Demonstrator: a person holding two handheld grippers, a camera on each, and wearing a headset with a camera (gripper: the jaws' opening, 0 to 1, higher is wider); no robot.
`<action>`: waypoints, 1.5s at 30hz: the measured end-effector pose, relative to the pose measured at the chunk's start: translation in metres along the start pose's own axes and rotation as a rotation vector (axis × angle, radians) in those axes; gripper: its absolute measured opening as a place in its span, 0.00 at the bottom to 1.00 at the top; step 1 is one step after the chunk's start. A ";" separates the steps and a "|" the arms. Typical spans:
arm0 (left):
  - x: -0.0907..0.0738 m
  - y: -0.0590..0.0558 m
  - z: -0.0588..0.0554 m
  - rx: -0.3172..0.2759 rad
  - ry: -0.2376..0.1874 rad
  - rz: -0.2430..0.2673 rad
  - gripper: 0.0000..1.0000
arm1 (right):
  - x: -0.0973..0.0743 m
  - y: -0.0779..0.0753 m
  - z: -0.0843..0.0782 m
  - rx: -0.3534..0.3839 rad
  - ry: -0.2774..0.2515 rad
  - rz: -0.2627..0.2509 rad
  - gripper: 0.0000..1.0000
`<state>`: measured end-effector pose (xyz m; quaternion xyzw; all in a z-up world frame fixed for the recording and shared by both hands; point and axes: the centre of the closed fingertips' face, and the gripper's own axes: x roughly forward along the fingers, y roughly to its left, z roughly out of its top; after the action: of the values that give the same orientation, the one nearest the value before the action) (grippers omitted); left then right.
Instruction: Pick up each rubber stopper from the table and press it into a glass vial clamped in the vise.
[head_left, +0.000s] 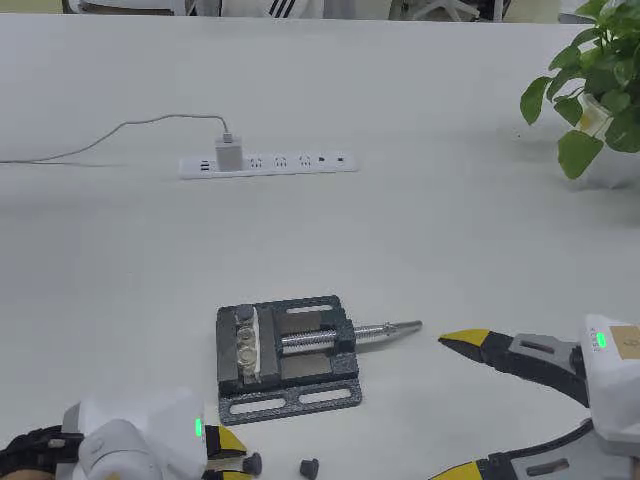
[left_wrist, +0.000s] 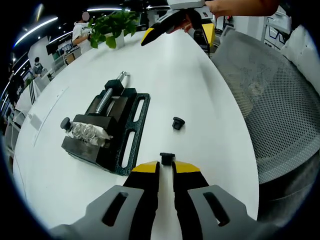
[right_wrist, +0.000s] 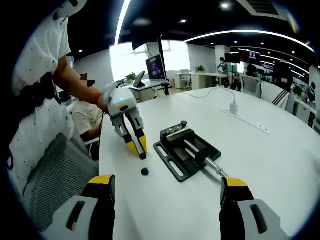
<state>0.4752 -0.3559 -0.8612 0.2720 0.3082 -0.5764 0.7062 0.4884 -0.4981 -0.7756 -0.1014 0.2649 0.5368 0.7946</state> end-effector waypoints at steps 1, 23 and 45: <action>0.000 0.000 0.001 0.000 -0.002 -0.001 0.06 | 0.000 0.000 0.000 0.000 0.002 0.000 0.86; -0.003 0.005 0.008 -0.049 -0.055 0.023 0.04 | 0.007 0.004 0.008 0.001 -0.002 0.013 0.85; -0.071 0.018 0.077 -0.196 -0.350 0.143 0.04 | 0.016 0.023 0.085 -0.013 -0.095 0.058 0.71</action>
<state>0.4920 -0.3641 -0.7566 0.1191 0.2154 -0.5307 0.8111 0.4981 -0.4382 -0.7100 -0.0734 0.2262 0.5655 0.7898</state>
